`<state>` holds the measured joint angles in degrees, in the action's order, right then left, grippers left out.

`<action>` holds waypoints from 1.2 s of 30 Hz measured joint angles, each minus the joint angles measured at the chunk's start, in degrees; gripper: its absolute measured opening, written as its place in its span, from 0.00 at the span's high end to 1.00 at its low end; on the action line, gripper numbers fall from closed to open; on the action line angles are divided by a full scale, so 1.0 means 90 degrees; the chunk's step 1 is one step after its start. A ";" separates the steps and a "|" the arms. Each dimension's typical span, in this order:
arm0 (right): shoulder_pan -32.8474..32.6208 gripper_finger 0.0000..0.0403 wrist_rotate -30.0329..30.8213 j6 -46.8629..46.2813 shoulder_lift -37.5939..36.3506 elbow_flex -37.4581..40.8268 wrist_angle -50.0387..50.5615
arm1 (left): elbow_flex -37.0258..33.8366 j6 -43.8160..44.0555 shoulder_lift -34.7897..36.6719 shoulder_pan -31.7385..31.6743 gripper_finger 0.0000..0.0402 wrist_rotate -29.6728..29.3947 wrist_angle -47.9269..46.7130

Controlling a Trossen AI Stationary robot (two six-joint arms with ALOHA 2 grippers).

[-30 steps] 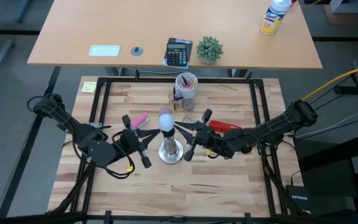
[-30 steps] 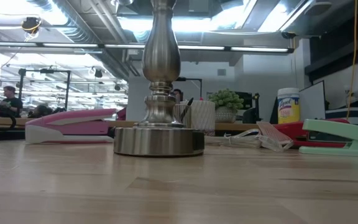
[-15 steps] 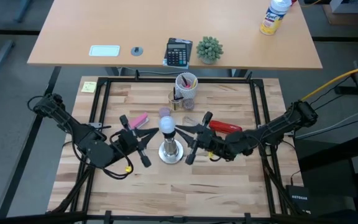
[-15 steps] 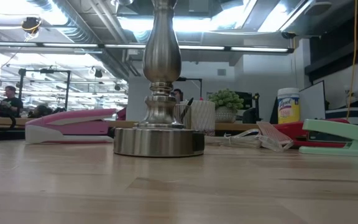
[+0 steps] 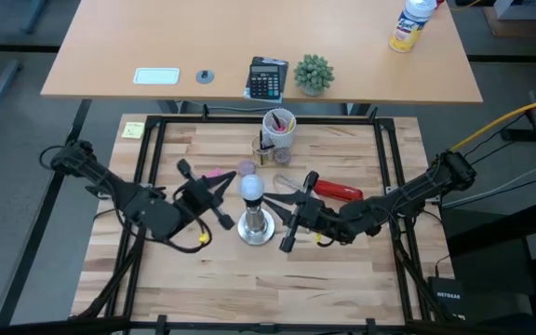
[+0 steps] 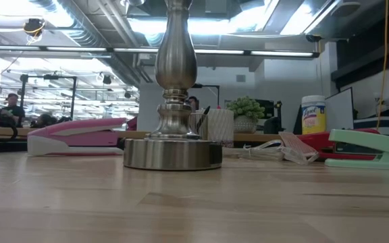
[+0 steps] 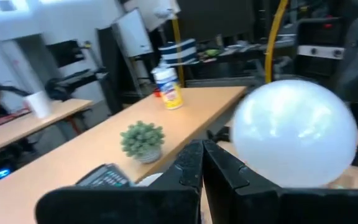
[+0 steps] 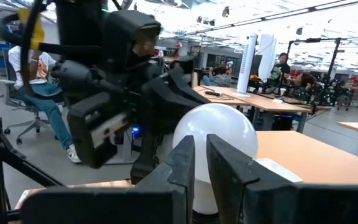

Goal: Screw lightbulb
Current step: Remove the lightbulb from the lamp socket

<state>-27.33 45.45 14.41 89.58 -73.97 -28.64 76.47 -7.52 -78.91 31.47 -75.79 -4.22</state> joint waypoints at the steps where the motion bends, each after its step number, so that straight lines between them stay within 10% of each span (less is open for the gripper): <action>1: 0.0000 0.88 0.0000 0.0000 0.0000 0.0000 0.0000 | 0.0000 0.0006 0.0000 -0.0068 1.00 0.0243 -0.0005; 36: 0.0382 0.88 0.0460 -0.0065 -0.0012 0.0000 0.0158 | 0.0000 0.0514 0.0017 0.0240 1.00 0.0837 -0.0178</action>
<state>-23.90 49.59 13.83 89.47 -73.97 -27.22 76.47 -2.90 -78.76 33.63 -68.26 -5.81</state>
